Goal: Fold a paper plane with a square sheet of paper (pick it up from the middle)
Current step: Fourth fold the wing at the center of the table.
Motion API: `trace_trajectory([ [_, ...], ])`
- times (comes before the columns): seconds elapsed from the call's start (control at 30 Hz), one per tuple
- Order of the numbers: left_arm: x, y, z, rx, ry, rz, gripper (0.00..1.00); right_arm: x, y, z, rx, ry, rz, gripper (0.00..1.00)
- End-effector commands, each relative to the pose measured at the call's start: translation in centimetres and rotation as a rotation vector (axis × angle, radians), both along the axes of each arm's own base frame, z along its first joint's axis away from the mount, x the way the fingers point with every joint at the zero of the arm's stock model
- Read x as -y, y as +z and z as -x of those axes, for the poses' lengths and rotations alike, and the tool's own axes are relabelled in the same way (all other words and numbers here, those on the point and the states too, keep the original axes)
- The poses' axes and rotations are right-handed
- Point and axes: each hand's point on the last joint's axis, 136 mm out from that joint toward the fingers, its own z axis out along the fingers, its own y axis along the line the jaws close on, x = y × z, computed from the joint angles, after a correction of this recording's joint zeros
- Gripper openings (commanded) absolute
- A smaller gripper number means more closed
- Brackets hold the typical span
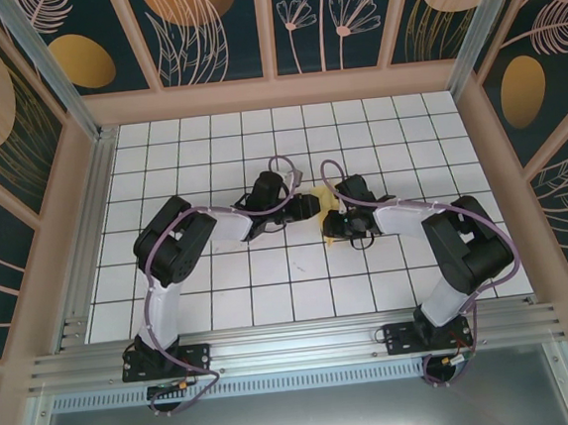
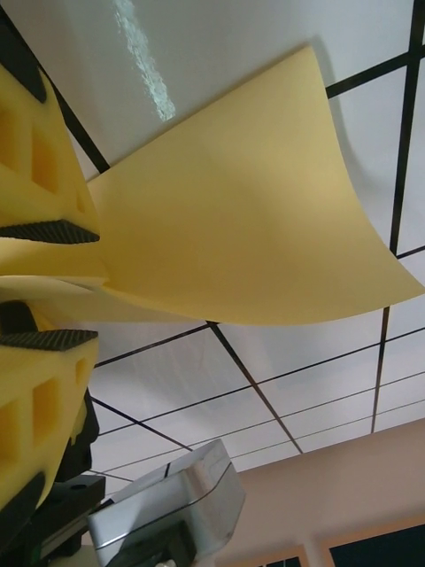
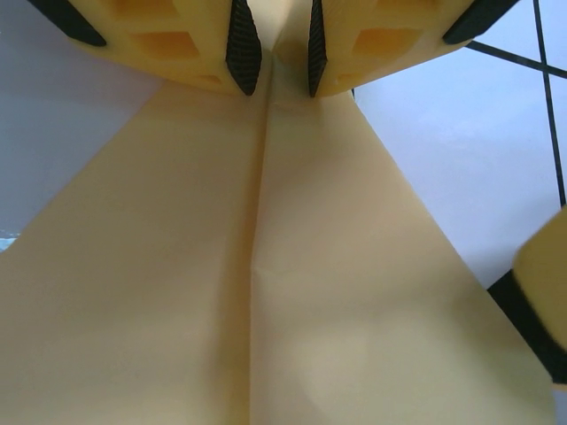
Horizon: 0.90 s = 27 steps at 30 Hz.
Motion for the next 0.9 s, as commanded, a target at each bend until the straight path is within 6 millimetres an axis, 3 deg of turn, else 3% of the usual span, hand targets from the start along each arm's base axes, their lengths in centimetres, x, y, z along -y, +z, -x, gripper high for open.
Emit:
trace_trajectory([
  [0.0,0.5,-0.4,-0.5,0.016,-0.021,-0.021,0.24,3.3,-5.1,4.4,-0.197,-0.027,0.145,0.27],
  [0.33,-0.1,-2.1,-1.3,0.019,0.011,-0.11,0.08,3.3,-5.2,4.5,-0.199,-0.022,0.146,0.27],
  [0.5,-0.7,-2.7,-1.8,0.023,0.037,-0.149,0.01,2.9,-4.9,4.5,-0.2,-0.021,0.114,0.32],
  [0.87,-0.4,-3.6,-2.8,0.031,0.019,-0.179,0.0,2.6,-4.1,4.1,-0.205,-0.044,-0.016,0.37],
])
